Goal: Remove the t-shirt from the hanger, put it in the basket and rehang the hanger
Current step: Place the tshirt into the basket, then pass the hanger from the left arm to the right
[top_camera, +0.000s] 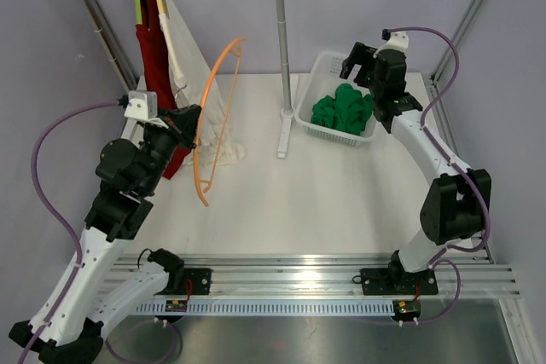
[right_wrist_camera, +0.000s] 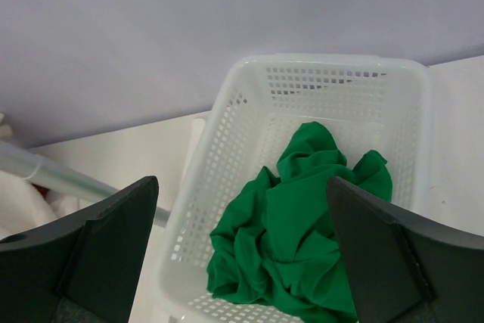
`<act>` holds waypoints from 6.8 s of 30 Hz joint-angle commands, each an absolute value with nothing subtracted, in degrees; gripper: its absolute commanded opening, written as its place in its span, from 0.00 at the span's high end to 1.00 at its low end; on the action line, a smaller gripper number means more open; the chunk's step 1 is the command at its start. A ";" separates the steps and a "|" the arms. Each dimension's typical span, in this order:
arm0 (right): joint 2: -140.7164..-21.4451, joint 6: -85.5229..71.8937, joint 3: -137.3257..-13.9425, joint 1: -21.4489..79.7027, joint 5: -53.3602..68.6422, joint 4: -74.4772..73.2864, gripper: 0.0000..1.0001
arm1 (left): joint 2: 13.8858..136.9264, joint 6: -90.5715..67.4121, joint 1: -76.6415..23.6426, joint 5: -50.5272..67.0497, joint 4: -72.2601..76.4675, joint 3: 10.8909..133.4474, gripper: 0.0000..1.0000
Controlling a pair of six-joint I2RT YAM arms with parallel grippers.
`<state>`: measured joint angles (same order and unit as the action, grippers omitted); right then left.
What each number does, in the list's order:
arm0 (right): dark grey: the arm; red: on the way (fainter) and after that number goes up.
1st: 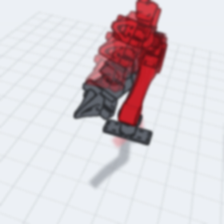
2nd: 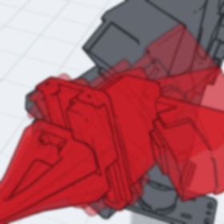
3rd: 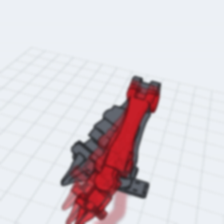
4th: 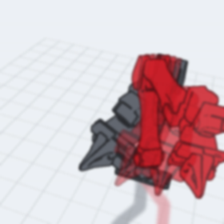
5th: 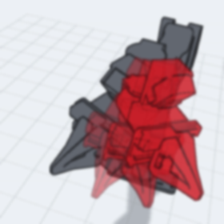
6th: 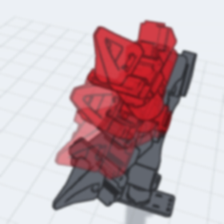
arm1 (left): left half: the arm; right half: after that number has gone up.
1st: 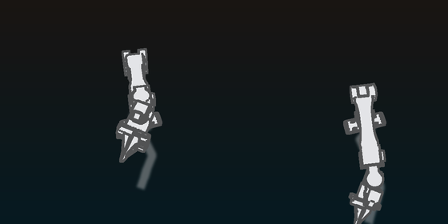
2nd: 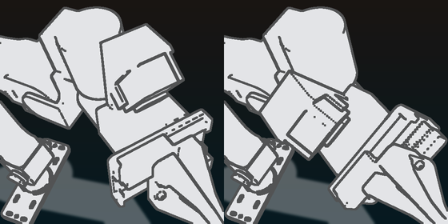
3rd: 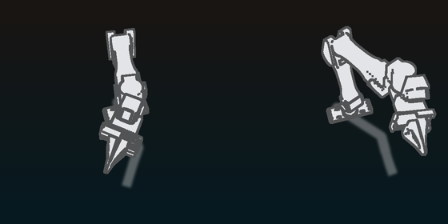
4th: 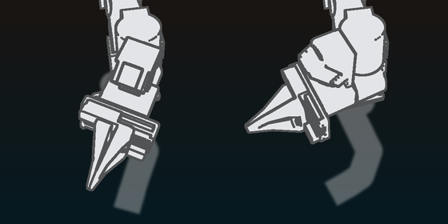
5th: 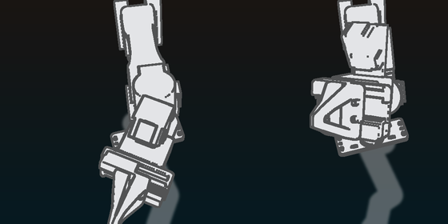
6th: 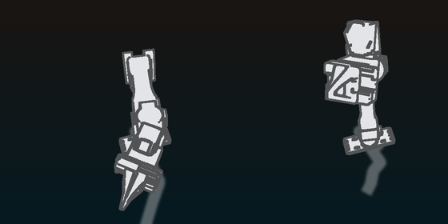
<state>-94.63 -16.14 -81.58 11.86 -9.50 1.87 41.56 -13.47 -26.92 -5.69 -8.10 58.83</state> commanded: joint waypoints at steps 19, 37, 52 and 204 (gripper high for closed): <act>-70.93 -13.45 -67.51 21.00 -0.53 5.71 0.01 | 42.80 -12.92 -27.07 -5.89 -7.03 63.54 1.00; -62.23 -15.12 -56.43 21.18 -0.35 8.79 0.01 | 60.18 -10.11 -27.07 -11.51 -14.33 79.16 1.00; -56.25 -15.64 -53.88 21.18 -0.26 8.79 0.00 | 94.20 -9.23 -27.07 -12.13 -23.38 120.48 1.00; -91.67 36.37 -70.13 36.91 28.03 41.58 0.17 | 57.57 -10.20 -26.10 -1.76 -30.06 78.93 1.00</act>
<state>-90.04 30.39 -67.31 35.73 28.56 38.57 57.34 -10.90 -26.26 -4.21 -31.38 76.40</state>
